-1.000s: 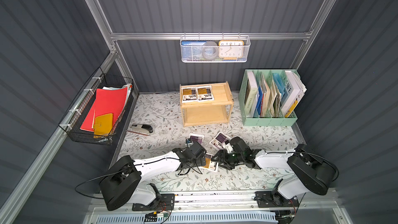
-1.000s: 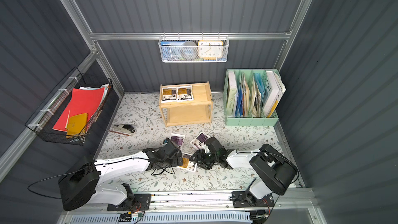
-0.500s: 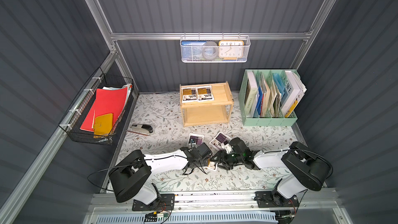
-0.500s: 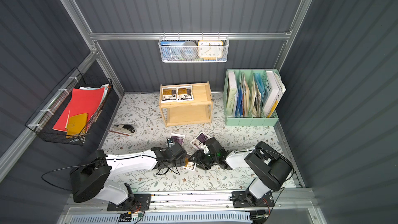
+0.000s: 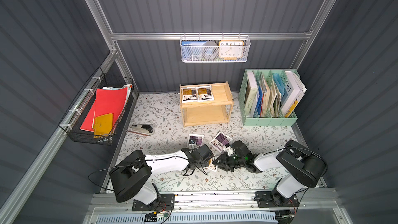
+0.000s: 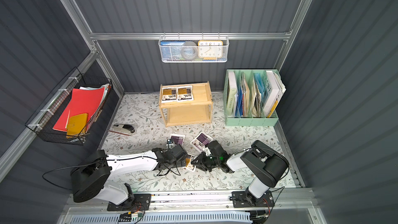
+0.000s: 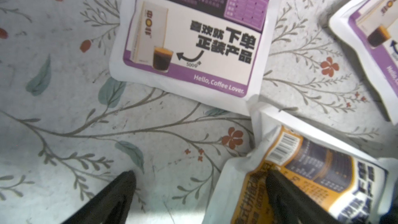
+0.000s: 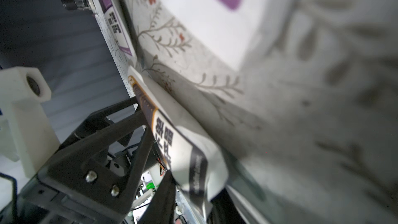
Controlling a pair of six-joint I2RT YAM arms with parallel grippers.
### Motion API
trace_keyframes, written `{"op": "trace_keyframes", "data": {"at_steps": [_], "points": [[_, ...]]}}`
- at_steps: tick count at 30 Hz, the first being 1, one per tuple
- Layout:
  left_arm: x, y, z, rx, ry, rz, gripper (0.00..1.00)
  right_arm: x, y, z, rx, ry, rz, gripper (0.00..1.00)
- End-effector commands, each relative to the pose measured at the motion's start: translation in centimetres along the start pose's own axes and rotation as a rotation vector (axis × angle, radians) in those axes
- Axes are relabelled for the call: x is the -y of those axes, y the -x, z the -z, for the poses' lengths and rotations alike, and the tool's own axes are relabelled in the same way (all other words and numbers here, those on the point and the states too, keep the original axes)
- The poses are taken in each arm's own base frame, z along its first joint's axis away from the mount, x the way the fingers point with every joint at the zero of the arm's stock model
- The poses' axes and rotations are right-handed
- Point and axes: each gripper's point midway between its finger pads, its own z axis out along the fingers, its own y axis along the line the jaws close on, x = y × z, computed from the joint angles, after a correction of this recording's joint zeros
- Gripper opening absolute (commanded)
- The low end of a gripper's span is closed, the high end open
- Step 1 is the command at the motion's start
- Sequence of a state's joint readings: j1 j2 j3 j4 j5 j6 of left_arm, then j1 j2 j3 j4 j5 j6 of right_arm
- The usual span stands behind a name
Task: Place the bagged coffee beans on the shelf by color
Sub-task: Pick up the bagged coffee beans at the center of the board.
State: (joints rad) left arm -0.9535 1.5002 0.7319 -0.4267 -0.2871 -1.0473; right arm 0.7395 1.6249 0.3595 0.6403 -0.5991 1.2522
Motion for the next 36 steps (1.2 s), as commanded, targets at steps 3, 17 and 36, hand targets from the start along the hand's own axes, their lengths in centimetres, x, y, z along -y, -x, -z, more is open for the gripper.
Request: {"op": "trace_keyframes", "data": {"at_steps": [3, 17, 36], "points": [[-1.6, -1.8, 0.6, -0.079, 0.066, -0.003, 1.0, 3.0, -0.4, 0.3, 0.007, -0.087, -0.085, 0.11], [-0.2, 4.3, 6.3, 0.084, 0.03, 0.036, 1.0, 0.1, -0.5, 2.8, 0.056, -0.065, -0.03, 0.0], [1.2, 22.2, 15.7, 0.407, -0.184, 0.124, 1.0, -11.1, 3.4, 9.4, 0.343, 0.084, 0.057, 0.0]]}}
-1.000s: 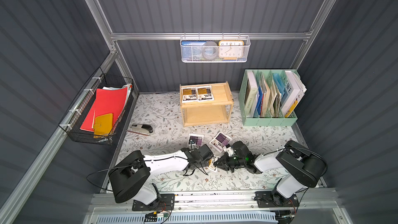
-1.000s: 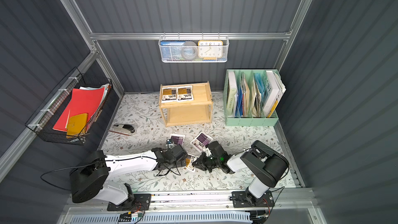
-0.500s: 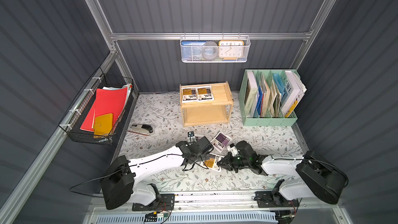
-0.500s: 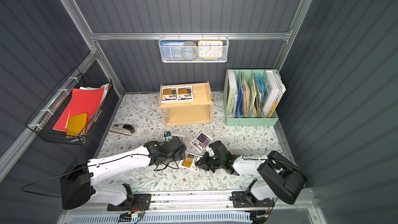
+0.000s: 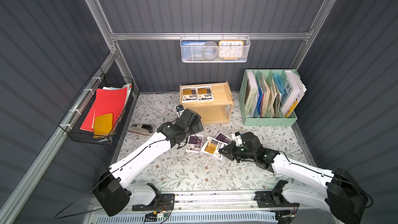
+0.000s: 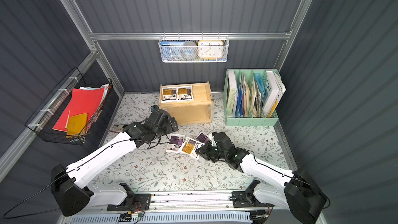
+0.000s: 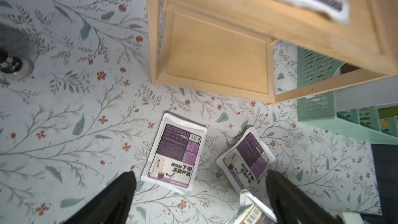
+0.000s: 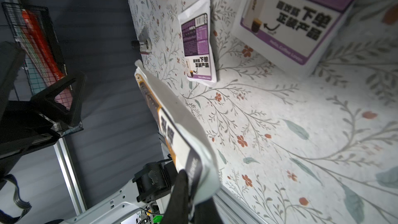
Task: Place the bagged coffee beans on the shelf by color
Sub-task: Pick up the bagged coffee beans at the center of the board, then place the bagged coffee beans on the shelf.
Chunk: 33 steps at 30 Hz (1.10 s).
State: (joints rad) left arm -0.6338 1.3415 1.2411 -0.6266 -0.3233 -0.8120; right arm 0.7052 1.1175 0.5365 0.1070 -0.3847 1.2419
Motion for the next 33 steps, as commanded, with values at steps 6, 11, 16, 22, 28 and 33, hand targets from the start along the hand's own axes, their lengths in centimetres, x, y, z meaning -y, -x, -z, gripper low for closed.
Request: {"op": "trace_keyframes", "data": {"at_steps": [6, 11, 16, 22, 28, 33], "points": [[2.2, 9.2, 1.4, 0.147, -0.112, 0.005, 1.0, -4.7, 5.3, 2.3, 0.275, 0.072, -0.014, 0.0], [3.2, 13.2, 1.9, 0.196, -0.191, 0.047, 1.0, -7.7, 8.3, 3.5, 0.387, 0.125, -0.012, 0.0], [4.1, 15.3, 1.7, 0.208, -0.259, 0.079, 1.0, -10.8, 11.1, 3.9, 0.461, 0.18, -0.017, 0.0], [5.2, 16.3, 0.4, 0.185, -0.334, 0.116, 1.0, -13.3, 15.3, 3.3, 0.591, 0.23, -0.06, 0.01], [6.6, 17.1, -0.1, 0.183, -0.389, 0.118, 1.0, -14.8, 18.8, 2.9, 0.704, 0.272, -0.123, 0.02], [7.4, 17.3, -0.5, 0.17, -0.414, 0.1, 1.0, -15.9, 21.2, 2.7, 0.767, 0.283, -0.147, 0.03]]}}
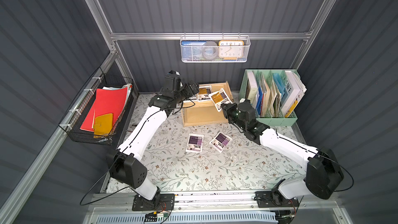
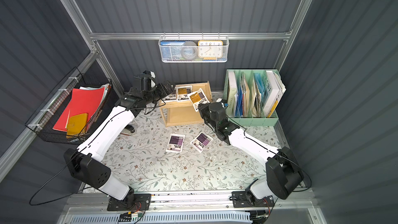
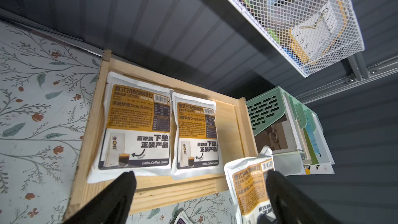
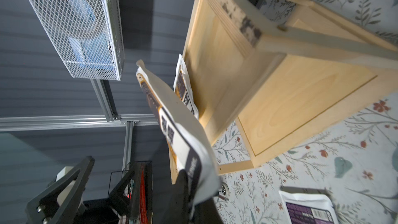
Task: Place the bagged coffee beans on the shelf by color
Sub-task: Place the bagged coffee beans on the shelf.
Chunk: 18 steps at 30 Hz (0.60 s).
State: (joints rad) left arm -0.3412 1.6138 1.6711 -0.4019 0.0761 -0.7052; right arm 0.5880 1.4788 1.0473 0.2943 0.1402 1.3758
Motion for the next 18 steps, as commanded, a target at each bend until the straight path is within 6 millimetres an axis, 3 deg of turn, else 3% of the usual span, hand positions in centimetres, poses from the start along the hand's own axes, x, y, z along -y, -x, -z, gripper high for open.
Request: {"op": "trace_keyframes", "data": {"at_steps": [1, 10, 18], "points": [[1.6, 0.9, 0.1, 0.009, -0.064, -0.01, 1.0, -2.6, 2.2, -0.8, 0.095, 0.064, -0.034, 0.03], [1.4, 0.1, -0.4, -0.02, -0.072, -0.015, 1.0, -3.5, 4.8, -3.6, 0.172, 0.081, -0.098, 0.05], [1.1, -0.2, -0.5, -0.022, -0.066, -0.016, 1.0, -3.0, 5.0, -5.6, 0.172, 0.072, -0.143, 0.06]]}}
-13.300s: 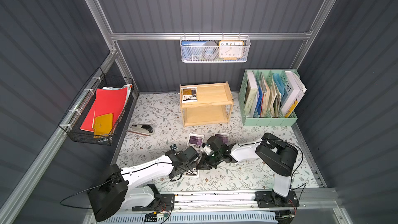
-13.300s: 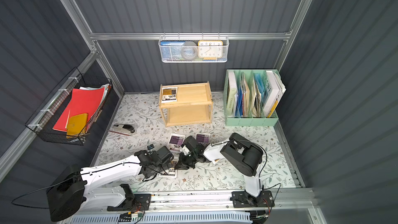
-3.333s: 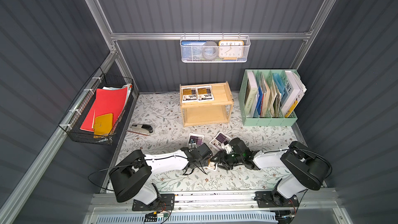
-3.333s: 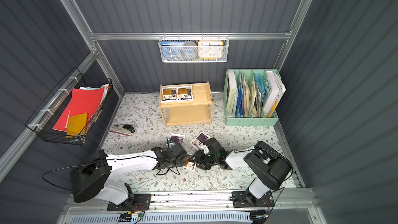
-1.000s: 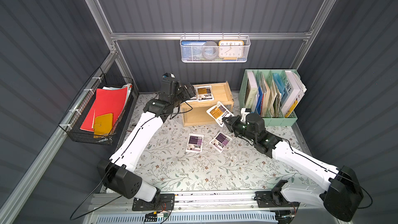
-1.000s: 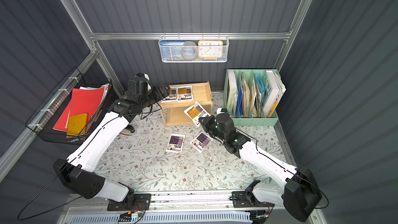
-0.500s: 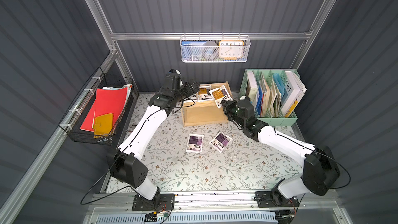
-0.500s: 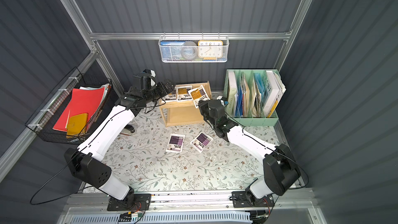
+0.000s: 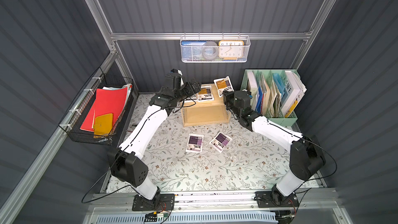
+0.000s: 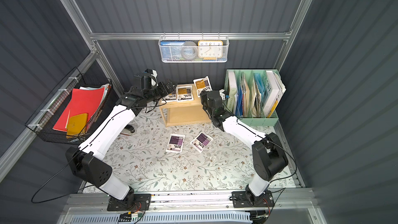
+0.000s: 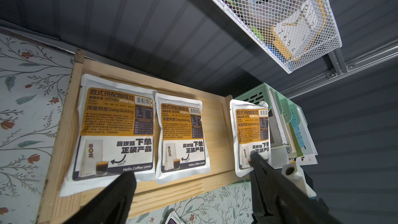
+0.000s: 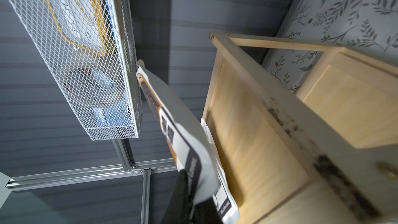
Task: Place the bagged coffee beans on the shelf by color
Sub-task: Place the bagged coffee beans on the shelf.
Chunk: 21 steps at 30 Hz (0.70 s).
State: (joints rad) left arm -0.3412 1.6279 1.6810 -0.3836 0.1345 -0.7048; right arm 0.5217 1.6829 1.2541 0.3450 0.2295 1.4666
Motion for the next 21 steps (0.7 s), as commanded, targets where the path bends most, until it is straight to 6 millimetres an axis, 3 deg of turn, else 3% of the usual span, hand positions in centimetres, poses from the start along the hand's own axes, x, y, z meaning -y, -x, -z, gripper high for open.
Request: {"op": "trace_keyframes", "data": {"at_steps": [1, 13, 21], "points": [[0.0, 0.1, -0.1, 0.005, -0.012, -0.015, 1.0, -0.9, 0.2, -0.6, 0.013, 0.03, -0.04, 0.06], [-0.2, 0.1, 0.0, 0.013, -0.005, -0.021, 1.0, 1.5, -0.4, -2.4, 0.012, -0.005, -0.12, 0.11], [-0.4, 0.1, 0.0, 0.018, -0.001, -0.035, 1.0, 2.2, -0.6, -3.1, 0.014, -0.022, -0.136, 0.36]]}}
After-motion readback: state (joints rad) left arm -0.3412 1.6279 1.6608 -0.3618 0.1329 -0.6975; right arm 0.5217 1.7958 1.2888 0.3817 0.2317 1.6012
